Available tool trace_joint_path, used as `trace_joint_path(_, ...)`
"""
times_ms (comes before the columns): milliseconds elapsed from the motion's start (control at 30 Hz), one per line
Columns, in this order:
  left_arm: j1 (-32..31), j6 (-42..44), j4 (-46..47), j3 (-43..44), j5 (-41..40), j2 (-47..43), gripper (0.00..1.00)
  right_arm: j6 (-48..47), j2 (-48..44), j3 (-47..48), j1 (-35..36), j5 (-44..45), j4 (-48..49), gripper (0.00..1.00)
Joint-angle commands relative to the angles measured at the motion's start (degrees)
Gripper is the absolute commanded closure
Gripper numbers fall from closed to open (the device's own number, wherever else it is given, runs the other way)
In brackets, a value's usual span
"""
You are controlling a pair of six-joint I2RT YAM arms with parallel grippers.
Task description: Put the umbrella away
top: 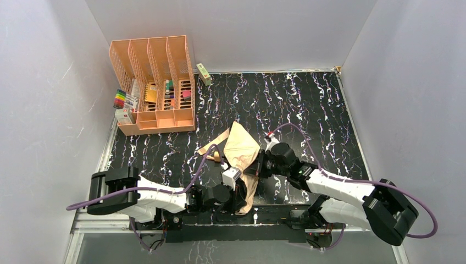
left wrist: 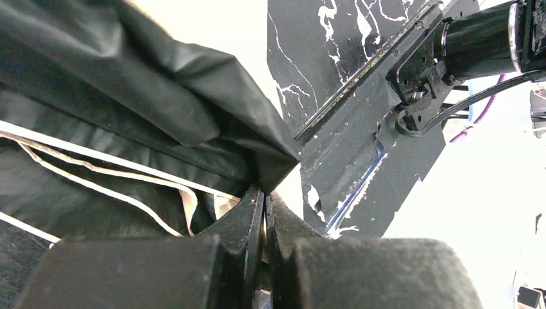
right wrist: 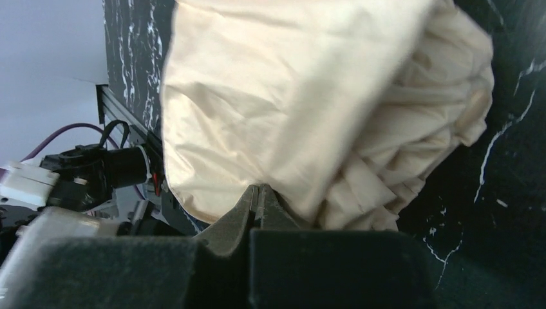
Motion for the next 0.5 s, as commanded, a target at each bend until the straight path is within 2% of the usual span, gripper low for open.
trace_joint_path(0,-0.53,-0.01,0.67,-0.56,-0.03,0.79,0.98,4.05,1.23,-5.41,0.50,-3.64,7.87,1.00)
trace_joint_path(133,-0.58,-0.26,0.84,-0.36,0.15,1.04,0.95,5.31,2.28,-9.14,0.51,-1.71,9.72,1.00)
trace_joint_path(333,-0.70,0.91,0.76,0.65,1.17,1.10,0.89,4.55,10.29,-10.83,0.51,-3.26,15.87,1.00)
trace_joint_path(467,-1.03,1.71,-1.60,2.52,1.14,-1.09,0.78,4.03,12.92,-11.26,0.51,-0.18,14.85,1.00)
